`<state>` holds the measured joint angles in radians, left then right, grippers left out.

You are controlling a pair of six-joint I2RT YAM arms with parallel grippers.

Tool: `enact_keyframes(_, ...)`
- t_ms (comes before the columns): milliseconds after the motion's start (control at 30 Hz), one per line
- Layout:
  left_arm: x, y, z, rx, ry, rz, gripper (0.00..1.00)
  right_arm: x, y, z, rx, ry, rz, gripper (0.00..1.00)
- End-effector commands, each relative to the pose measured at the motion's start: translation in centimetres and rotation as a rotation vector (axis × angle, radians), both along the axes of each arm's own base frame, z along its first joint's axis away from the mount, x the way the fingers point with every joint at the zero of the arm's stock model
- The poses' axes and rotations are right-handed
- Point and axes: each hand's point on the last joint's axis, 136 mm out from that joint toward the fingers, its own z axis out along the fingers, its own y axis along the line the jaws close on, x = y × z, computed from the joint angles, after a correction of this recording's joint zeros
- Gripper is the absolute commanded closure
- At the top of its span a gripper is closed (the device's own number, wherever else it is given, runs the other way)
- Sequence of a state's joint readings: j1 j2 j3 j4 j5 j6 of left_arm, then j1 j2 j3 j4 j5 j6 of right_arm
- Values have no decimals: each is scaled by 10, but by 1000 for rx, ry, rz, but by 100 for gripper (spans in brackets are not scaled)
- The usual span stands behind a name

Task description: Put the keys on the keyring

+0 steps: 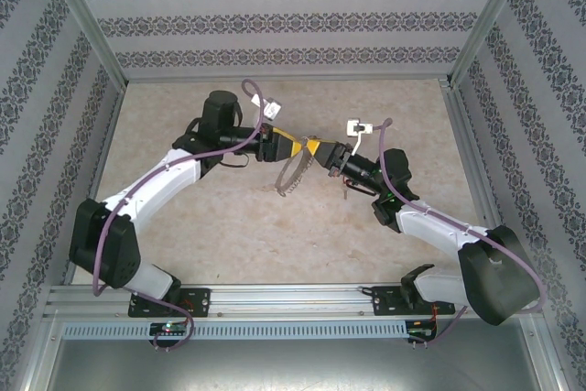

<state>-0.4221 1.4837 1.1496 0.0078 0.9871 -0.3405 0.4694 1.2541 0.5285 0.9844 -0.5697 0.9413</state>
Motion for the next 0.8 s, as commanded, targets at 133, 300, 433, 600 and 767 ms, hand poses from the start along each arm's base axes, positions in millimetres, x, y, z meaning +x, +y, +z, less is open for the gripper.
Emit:
enact_keyframes(133, 19, 18, 46, -168, -82, 204, 40, 3, -2, 36, 90, -99, -32, 100)
enact_keyframes(300, 21, 17, 47, -191, -66, 204, 42, 6, -1, 38, 110, -106, -30, 100)
enact_keyframes(433, 24, 16, 43, -194, -57, 206, 46, 7, 0, 40, 125, -109, -23, 100)
enact_keyframes(600, 26, 14, 37, -208, -34, 201, 54, 8, 1, 40, 139, -107, -19, 100)
enact_keyframes(767, 27, 11, 30, -236, 0, 187, 65, 10, 2, 41, 151, -106, -16, 100)
